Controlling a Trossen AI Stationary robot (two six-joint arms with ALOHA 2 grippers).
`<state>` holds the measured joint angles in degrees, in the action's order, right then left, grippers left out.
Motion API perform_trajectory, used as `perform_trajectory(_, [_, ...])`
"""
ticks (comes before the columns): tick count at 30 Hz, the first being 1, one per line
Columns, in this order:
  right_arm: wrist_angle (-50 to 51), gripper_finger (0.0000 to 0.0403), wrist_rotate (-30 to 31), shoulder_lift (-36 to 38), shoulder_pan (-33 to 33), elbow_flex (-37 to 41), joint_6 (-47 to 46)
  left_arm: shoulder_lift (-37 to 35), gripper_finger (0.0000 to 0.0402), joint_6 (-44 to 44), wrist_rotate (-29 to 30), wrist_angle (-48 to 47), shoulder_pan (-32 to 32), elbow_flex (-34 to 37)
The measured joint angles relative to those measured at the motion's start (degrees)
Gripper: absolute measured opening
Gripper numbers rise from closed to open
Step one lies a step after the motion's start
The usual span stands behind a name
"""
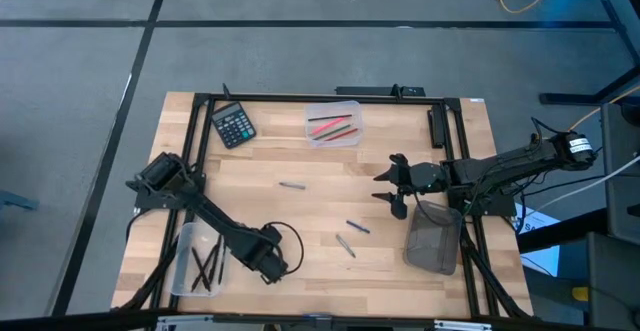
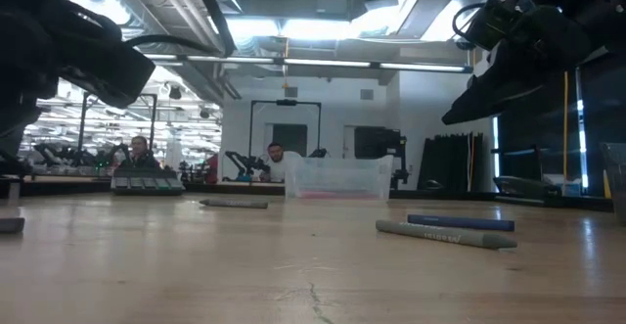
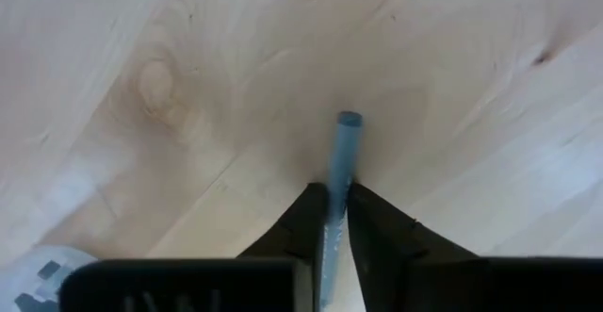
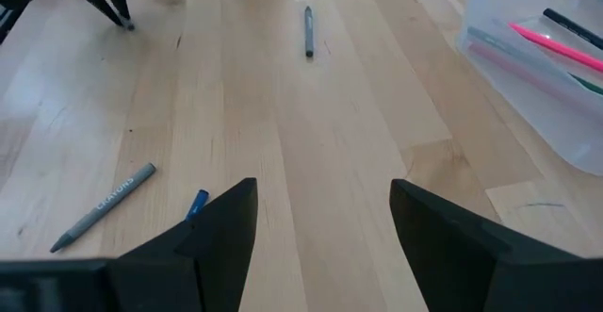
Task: Sort crayons/erasers/pens/pencils in bins
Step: Put the gray crayon into the black bin
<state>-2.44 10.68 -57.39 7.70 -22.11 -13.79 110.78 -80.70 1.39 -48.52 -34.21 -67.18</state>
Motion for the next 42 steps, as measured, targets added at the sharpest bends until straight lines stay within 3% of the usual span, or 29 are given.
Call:
perform_trajectory(10, [-4.87,0.0245,0.2,0.0,0.0,0.0,0.56,1.01,0.0025,-1.27,2.31,-3.3,1.91,-4.87])
perform_trajectory(16, [-9.66,0.0245,0.18,-0.97,0.02,-0.04,0.31,1.27,0.0022,-1.5,15.44,-4.77,2.77,-5.9])
perform_trajectory(23, [-11.68,0.0245,0.2,-5.79,0.02,-0.04,-0.91,1.16,0.0022,-1.33,23.64,-4.21,6.32,-5.97])
perform_trajectory(26, [-16.8,0.0245,0.13,-10.41,0.07,-0.04,-2.46,1.11,0.0024,-0.57,23.44,-4.18,8.18,-6.03])
perform_trajectory(30, [-25.89,0.0245,-3.94,-17.81,0.37,-0.04,-3.84,0.9,0.0025,2.32,24.19,-4.06,11.28,-7.21])
perform_trajectory(35, [-34.53,0.0245,-17.42,-22.23,0.72,-1.35,-3.88,0.81,0.0024,6.74,27.29,-3.83,12.67,-12.39])
perform_trajectory(42, [-35.44,0.0245,-16.34,-22.25,0.84,-2.89,-1.39,0.72,0.0026,17.52,38.27,-0.79,10.25,-20.94])
